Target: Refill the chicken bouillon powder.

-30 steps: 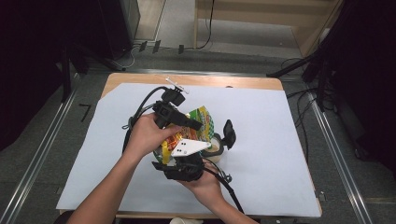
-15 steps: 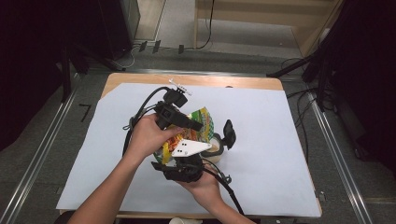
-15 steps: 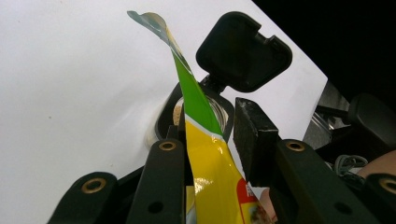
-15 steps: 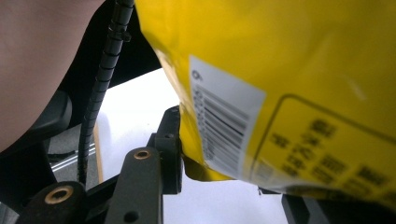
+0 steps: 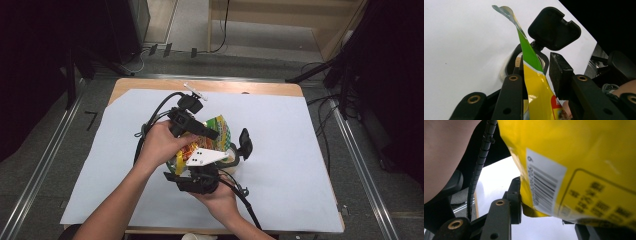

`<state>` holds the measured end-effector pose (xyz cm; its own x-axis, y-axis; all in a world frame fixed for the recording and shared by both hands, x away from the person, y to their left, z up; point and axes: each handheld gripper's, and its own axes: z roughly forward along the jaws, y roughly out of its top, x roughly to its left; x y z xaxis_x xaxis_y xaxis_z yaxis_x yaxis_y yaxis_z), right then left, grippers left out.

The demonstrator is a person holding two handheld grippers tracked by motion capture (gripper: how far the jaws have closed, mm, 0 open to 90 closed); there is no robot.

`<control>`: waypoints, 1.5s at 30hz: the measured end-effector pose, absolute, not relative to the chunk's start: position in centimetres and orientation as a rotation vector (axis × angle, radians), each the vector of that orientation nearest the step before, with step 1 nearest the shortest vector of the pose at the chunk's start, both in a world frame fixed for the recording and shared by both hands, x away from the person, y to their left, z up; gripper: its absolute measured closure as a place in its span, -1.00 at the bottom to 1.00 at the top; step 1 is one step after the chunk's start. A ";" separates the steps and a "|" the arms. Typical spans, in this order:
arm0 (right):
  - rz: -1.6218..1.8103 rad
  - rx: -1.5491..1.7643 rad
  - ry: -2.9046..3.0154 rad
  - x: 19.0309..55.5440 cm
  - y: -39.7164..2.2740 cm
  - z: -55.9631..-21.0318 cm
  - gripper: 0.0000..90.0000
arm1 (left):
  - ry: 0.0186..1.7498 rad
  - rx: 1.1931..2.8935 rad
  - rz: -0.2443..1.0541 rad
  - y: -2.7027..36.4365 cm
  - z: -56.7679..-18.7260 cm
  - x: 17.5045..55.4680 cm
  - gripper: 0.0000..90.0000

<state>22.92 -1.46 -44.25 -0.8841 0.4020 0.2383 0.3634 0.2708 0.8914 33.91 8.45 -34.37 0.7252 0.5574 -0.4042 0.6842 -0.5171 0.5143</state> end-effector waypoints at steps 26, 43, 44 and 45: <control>1.715 0.775 2.477 22.7 -1.7 -44.1 0.38 | 0.945 2.239 -0.294 8.4 -34.5 34.1 0.64; 1.727 0.767 2.485 22.9 -1.6 -43.9 0.38 | 0.962 2.244 -0.296 8.5 -34.3 34.3 0.62; 1.727 0.769 2.488 22.9 -1.6 -43.9 0.38 | 0.963 2.245 -0.297 8.5 -34.3 34.4 0.62; 1.729 0.768 2.489 23.0 -1.5 -43.9 0.38 | 0.965 2.243 -0.301 8.5 -34.3 34.4 0.62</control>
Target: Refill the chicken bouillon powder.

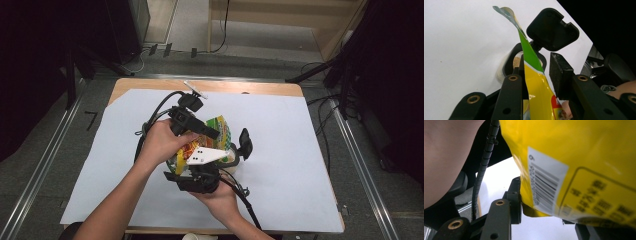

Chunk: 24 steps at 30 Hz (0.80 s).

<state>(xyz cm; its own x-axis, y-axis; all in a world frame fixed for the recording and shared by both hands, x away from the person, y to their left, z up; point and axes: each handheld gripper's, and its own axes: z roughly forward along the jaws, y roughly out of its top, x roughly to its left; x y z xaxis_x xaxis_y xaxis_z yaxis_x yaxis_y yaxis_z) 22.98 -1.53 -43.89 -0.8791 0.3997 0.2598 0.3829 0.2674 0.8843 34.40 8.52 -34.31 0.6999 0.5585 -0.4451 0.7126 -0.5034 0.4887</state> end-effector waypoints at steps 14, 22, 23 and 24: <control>1.728 0.766 2.508 23.4 -1.5 -43.8 0.39 | 0.974 2.237 -0.304 8.6 -34.4 34.7 0.62; 1.728 0.759 2.508 23.4 -1.5 -43.9 0.38 | 0.968 2.242 -0.290 8.5 -34.3 34.5 0.62; 1.730 0.760 2.506 23.3 -1.5 -43.9 0.38 | 0.965 2.244 -0.289 8.5 -34.2 34.4 0.62; 1.730 0.758 2.506 23.3 -1.5 -43.9 0.38 | 0.962 2.243 -0.290 8.4 -34.2 34.4 0.62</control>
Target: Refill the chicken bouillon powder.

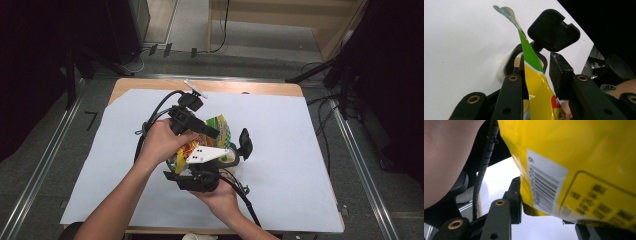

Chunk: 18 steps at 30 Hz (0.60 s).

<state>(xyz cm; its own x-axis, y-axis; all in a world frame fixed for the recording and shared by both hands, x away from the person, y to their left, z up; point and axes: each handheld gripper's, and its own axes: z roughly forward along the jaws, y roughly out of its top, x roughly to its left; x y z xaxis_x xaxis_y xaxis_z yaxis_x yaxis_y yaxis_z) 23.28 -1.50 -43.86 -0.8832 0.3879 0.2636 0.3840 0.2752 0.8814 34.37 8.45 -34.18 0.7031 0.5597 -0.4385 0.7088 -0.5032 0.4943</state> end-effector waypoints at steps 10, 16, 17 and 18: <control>1.731 0.758 2.501 23.0 -1.7 -43.7 0.39 | 0.947 2.239 -0.278 8.4 -34.0 34.1 0.62; 1.742 0.774 2.521 23.2 -1.8 -43.8 0.39 | 0.963 2.233 -0.309 8.6 -34.7 34.7 0.60; 1.740 0.778 2.522 23.2 -1.8 -43.9 0.39 | 0.962 2.230 -0.313 8.7 -34.7 34.8 0.60; 1.739 0.779 2.521 23.3 -1.8 -43.9 0.39 | 0.961 2.230 -0.312 8.6 -34.7 34.8 0.60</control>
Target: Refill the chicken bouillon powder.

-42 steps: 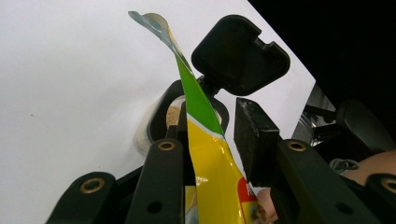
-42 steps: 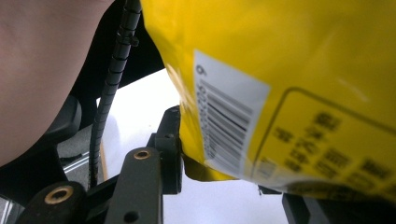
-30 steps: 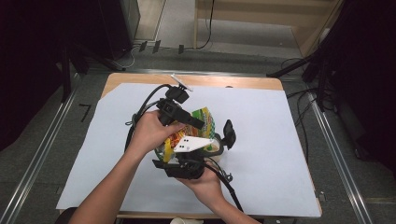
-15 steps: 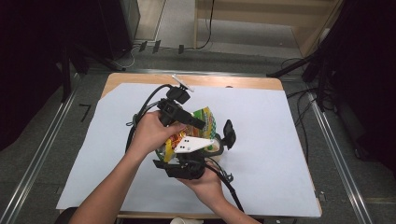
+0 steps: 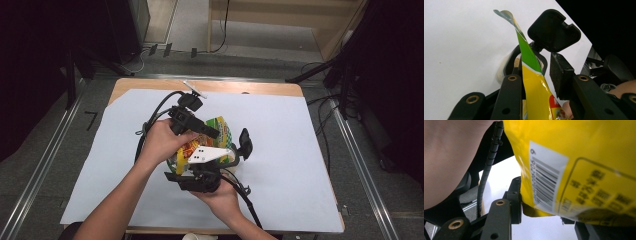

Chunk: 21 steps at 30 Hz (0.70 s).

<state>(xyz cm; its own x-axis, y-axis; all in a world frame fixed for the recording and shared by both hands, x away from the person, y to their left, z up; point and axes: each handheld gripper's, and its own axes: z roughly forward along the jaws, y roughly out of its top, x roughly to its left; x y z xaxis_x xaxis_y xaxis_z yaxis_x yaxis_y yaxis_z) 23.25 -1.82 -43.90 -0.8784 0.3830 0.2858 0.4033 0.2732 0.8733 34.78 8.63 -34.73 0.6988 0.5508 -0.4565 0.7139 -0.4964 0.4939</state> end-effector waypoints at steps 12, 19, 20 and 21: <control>-1.721 -0.769 -2.505 23.2 -1.8 -43.9 0.39 | 0.954 2.229 -0.308 8.5 -34.7 34.7 0.60; -1.724 -0.771 -2.504 23.1 -1.8 -43.8 0.39 | 0.953 2.229 -0.306 8.6 -34.5 34.6 0.60; -1.723 -0.770 -2.505 23.1 -1.8 -43.8 0.39 | 0.952 2.228 -0.307 8.6 -34.5 34.6 0.60; -1.721 -0.769 -2.509 23.1 -1.8 -43.8 0.39 | 0.951 2.228 -0.309 8.6 -34.5 34.6 0.60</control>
<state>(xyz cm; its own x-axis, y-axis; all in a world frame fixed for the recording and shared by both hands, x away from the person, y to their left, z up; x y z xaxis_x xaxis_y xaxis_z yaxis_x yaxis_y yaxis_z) 23.15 -1.77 -43.79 -0.8799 0.3902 0.2713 0.3936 0.2784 0.8761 34.59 8.60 -34.50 0.7041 0.5456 -0.4545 0.7085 -0.4974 0.5005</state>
